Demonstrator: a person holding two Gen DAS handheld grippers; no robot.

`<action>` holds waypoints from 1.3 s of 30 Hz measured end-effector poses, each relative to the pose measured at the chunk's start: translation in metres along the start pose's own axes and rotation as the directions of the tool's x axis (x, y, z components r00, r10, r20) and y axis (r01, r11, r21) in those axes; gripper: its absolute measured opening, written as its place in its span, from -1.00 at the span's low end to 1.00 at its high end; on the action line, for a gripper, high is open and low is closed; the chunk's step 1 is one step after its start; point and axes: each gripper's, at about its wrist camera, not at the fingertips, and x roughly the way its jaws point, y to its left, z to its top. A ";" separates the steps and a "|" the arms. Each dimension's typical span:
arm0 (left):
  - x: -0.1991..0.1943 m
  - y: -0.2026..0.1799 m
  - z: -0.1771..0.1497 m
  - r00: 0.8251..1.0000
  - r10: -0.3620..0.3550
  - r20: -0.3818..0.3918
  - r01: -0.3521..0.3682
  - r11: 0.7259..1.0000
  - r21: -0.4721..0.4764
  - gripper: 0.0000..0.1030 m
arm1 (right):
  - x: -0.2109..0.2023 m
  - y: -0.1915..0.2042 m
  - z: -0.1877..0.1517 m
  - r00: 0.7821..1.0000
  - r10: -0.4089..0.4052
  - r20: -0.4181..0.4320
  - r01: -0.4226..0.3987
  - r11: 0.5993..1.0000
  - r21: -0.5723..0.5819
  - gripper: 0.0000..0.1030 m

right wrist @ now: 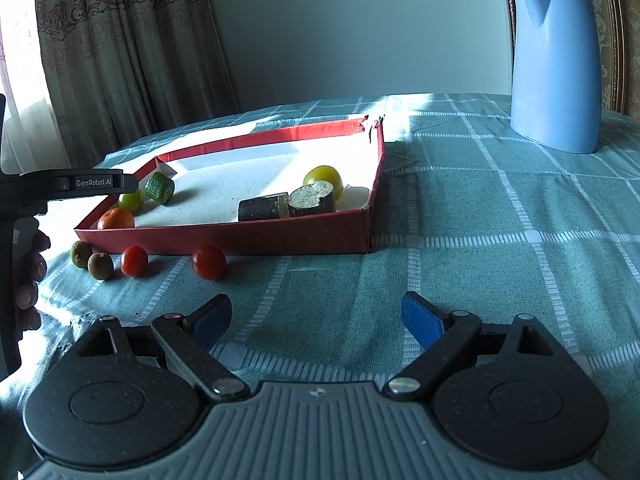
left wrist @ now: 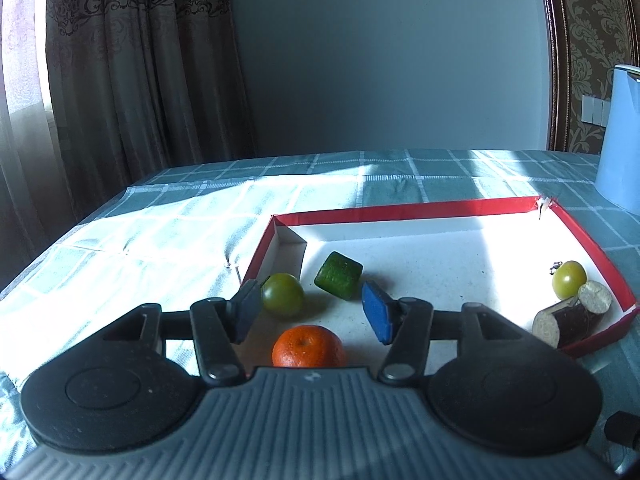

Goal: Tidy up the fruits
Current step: 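Carry the cucumber piece into the tray and open the left gripper, then lift the left gripper away from the tray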

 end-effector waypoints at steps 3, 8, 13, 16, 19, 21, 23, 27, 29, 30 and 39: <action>-0.009 0.007 -0.005 1.000 -0.013 0.001 0.013 1.000 -0.011 0.13 | 0.000 0.001 0.000 1.000 0.002 0.000 -0.002 1.000 0.003 0.80; -0.030 0.024 -0.020 1.000 0.014 0.026 -0.014 1.000 -0.018 0.69 | 0.000 0.000 0.000 1.000 0.001 -0.001 -0.001 1.000 0.001 0.80; -0.041 0.048 -0.035 0.999 0.035 0.011 -0.035 0.998 -0.045 1.00 | 0.000 0.001 0.000 1.000 -0.002 -0.005 0.002 1.000 -0.006 0.81; -0.040 0.062 -0.046 0.997 0.072 -0.002 -0.072 0.996 -0.048 1.00 | 0.001 0.001 0.000 1.000 -0.003 -0.008 0.003 1.000 -0.010 0.82; -0.036 0.079 -0.054 0.996 0.076 -0.035 -0.079 0.993 -0.087 1.00 | 0.002 0.004 0.001 1.000 -0.013 -0.013 0.012 1.000 -0.024 0.82; -0.033 0.092 -0.054 0.996 0.069 -0.055 -0.076 0.987 -0.142 1.00 | 0.003 0.005 0.001 1.000 -0.021 -0.018 0.020 0.999 -0.036 0.83; -0.030 0.098 -0.055 0.995 0.079 -0.061 -0.087 0.984 -0.158 1.00 | 0.004 0.007 0.001 0.999 -0.028 -0.023 0.027 0.998 -0.050 0.84; -0.018 0.109 -0.057 0.991 0.056 -0.125 -0.081 0.976 -0.203 1.00 | 0.004 0.011 0.001 0.999 -0.044 -0.029 0.041 0.996 -0.073 0.84; -0.013 0.115 -0.059 0.986 0.045 -0.163 -0.082 0.970 -0.228 1.00 | 0.004 0.012 0.001 0.998 -0.052 -0.025 0.049 0.996 -0.080 0.84; -0.012 0.116 -0.059 0.983 0.058 -0.173 -0.097 0.968 -0.230 1.00 | 0.003 0.013 0.001 0.998 -0.057 -0.019 0.056 0.995 -0.084 0.84; -0.016 0.116 -0.061 0.985 0.055 -0.162 -0.093 0.968 -0.232 1.00 | -0.003 0.038 0.004 0.997 -0.027 0.079 0.037 0.989 -0.140 0.84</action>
